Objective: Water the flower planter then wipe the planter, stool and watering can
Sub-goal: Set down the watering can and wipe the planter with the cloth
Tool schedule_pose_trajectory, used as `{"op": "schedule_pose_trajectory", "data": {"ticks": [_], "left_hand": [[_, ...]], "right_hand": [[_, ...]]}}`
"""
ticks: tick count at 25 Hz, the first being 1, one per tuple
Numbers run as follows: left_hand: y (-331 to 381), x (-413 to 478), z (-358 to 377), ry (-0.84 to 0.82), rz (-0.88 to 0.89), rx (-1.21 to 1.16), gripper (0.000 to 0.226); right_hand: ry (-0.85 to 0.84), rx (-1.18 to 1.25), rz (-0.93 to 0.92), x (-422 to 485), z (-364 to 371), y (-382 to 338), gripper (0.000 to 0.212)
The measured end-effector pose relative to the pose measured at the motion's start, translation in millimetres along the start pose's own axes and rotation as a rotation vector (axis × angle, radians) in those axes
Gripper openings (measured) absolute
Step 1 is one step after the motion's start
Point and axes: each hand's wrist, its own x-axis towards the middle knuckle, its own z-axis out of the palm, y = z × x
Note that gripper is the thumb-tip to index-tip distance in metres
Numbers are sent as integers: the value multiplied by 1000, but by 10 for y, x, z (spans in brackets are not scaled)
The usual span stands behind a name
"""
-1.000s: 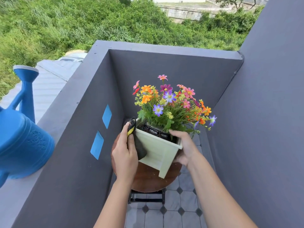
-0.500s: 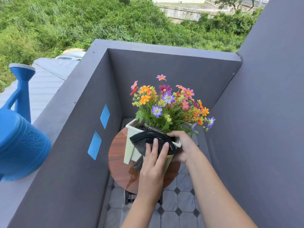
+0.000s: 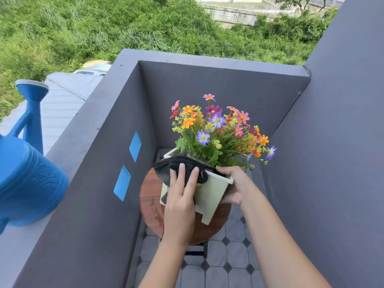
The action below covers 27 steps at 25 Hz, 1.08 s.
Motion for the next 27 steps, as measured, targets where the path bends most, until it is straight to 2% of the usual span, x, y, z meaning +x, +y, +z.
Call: {"op": "schedule_pose_trajectory", "data": {"ticks": [3, 4, 5, 6, 8, 11, 15, 17, 21, 25, 27], "left_hand": [[-94, 261, -156, 108, -559, -270, 47], [-161, 291, -172, 84, -721, -362, 42], [-222, 300, -195, 43, -811, -420, 40], [-279, 290, -225, 7, -816, -482, 39], [-324, 278, -302, -23, -692, -615, 38], [-271, 350, -425, -122, -507, -679, 39], [-338, 587, -531, -216, -485, -786, 37], [-394, 681, -541, -264, -457, -746, 37], [-563, 756, -420, -281, -526, -594, 37], [-576, 652, -370, -214, -608, -601, 38], [-598, 581, -339, -209, -705, -662, 43]], "right_hand": [[16, 21, -2, -6, -4, 10, 16], [16, 27, -7, -11, -12, 12, 17], [17, 33, -14, -13, -25, 15, 19], [21, 37, -24, -14, -47, 20, 20], [18, 38, -39, -8, -95, 10, 21], [-24, 29, -32, -21, -179, -21, 25], [-103, 34, -57, -121, -247, -99, 27], [-136, 32, -83, -176, -253, -182, 27], [-208, -29, -138, -293, -223, -339, 28], [-230, -85, -147, -284, -194, -368, 24], [-227, -113, -136, -248, -184, -333, 24]]}}
